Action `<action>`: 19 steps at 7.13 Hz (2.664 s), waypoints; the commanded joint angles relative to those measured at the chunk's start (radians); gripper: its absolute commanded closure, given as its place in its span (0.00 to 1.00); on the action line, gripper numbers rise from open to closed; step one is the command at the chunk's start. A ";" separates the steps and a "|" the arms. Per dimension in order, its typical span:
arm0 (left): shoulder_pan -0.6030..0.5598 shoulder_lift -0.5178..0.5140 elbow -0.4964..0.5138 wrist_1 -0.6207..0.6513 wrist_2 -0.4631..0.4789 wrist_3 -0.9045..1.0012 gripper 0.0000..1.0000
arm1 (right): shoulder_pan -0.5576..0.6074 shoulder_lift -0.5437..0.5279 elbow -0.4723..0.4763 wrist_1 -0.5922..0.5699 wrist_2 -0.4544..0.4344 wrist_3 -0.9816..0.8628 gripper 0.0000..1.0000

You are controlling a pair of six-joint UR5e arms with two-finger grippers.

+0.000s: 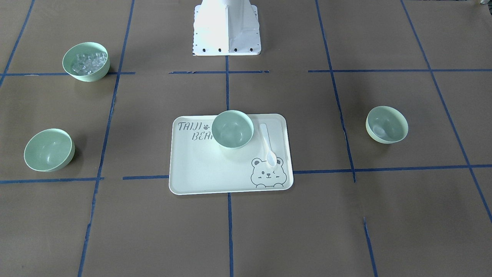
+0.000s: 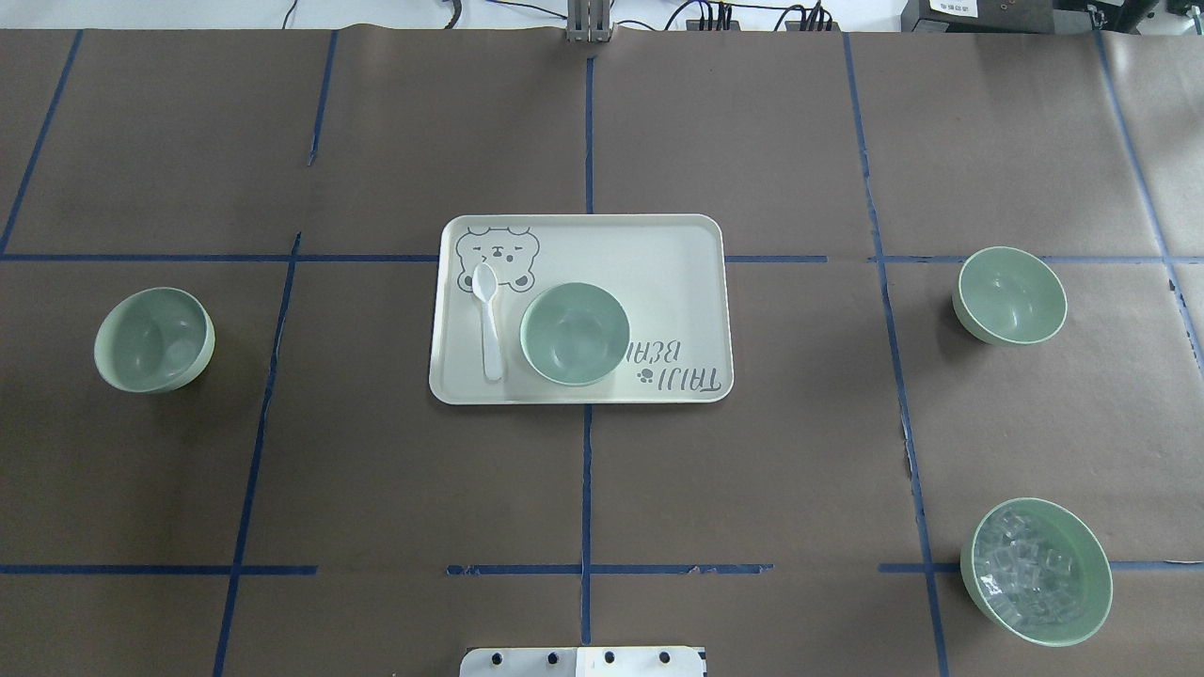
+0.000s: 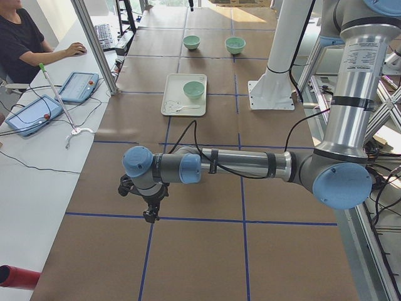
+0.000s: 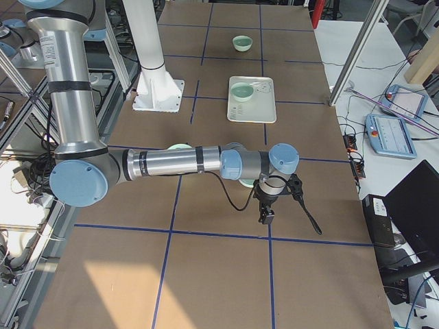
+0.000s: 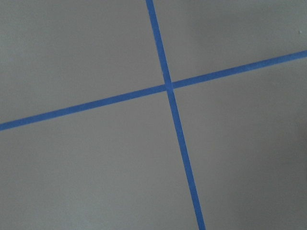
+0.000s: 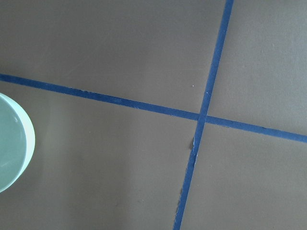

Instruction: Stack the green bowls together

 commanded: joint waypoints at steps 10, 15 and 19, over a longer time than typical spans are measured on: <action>0.020 0.048 -0.164 -0.046 -0.097 0.012 0.00 | -0.110 -0.008 0.013 0.077 0.068 0.069 0.00; 0.031 0.050 -0.172 -0.069 -0.098 0.012 0.00 | -0.344 -0.017 -0.106 0.665 -0.029 0.779 0.08; 0.031 0.050 -0.172 -0.069 -0.098 0.015 0.00 | -0.371 -0.004 -0.135 0.665 -0.023 0.814 1.00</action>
